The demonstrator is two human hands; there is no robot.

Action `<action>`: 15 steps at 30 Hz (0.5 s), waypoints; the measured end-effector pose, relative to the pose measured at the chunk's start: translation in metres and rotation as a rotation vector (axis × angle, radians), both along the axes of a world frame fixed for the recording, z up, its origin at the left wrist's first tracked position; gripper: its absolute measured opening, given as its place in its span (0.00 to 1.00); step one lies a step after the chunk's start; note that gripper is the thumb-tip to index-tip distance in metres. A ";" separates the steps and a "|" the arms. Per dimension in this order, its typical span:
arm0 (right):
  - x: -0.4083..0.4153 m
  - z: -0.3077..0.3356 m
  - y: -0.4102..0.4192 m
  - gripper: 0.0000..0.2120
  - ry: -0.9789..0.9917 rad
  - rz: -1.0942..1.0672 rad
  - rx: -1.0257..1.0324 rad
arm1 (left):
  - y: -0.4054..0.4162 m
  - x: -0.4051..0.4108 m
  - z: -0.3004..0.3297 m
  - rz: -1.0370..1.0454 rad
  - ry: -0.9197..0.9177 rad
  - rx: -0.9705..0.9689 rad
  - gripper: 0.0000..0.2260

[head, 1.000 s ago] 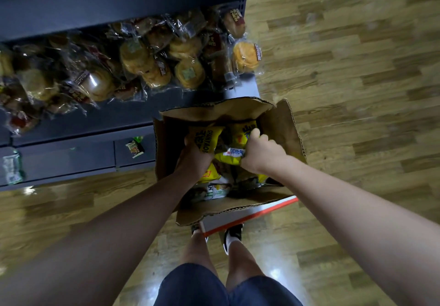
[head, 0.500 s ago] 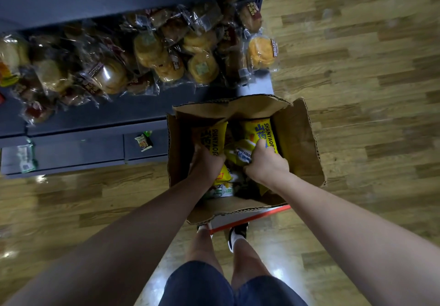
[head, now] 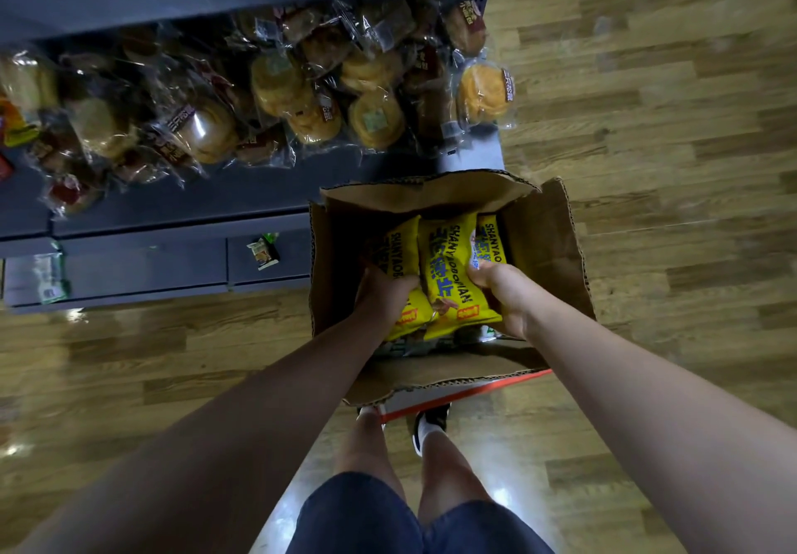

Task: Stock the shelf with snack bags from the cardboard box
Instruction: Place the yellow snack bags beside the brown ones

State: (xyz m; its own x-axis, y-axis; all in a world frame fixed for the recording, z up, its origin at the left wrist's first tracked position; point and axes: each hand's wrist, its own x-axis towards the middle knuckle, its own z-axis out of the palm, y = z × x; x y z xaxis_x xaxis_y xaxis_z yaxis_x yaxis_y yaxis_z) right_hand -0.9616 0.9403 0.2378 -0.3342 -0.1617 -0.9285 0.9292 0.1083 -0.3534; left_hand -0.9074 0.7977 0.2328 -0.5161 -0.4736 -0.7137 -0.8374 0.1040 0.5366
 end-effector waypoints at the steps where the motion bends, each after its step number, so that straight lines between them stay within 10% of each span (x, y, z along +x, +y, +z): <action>1: -0.001 -0.002 0.001 0.10 -0.004 -0.005 0.028 | 0.000 0.001 -0.002 0.007 0.009 0.015 0.35; 15: 0.011 -0.011 -0.021 0.29 0.457 0.404 0.322 | 0.017 0.000 -0.015 -0.178 0.198 -0.032 0.42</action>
